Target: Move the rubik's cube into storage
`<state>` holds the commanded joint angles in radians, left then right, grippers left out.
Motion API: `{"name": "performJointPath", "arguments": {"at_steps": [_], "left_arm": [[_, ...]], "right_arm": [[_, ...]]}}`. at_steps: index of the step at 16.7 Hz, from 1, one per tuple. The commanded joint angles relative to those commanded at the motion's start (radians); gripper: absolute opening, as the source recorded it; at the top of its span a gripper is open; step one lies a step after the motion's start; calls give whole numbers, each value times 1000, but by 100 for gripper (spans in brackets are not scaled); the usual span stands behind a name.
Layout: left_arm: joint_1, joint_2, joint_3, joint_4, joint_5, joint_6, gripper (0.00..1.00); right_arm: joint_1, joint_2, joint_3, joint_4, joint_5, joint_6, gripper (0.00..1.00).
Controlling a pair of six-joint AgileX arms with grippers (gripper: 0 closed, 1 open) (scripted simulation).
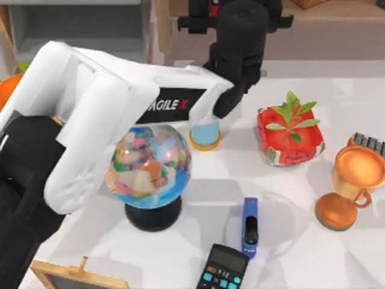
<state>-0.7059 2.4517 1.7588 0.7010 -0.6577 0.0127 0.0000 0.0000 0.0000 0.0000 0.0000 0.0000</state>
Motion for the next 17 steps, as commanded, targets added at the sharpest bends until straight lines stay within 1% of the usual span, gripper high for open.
{"name": "performJointPath", "arguments": {"at_steps": [9,14,17], "left_arm": [[-4,-6,-2,0,-1,2,0],[-24,-83,-73,-6,-23,3,0],[-28,-94,-84,-7,-26,3,0]], "right_arm": [[0,0,0,0,0,0,100],[0,0,0,0,0,0,100],[0,0,0,0,0,0,100]]}}
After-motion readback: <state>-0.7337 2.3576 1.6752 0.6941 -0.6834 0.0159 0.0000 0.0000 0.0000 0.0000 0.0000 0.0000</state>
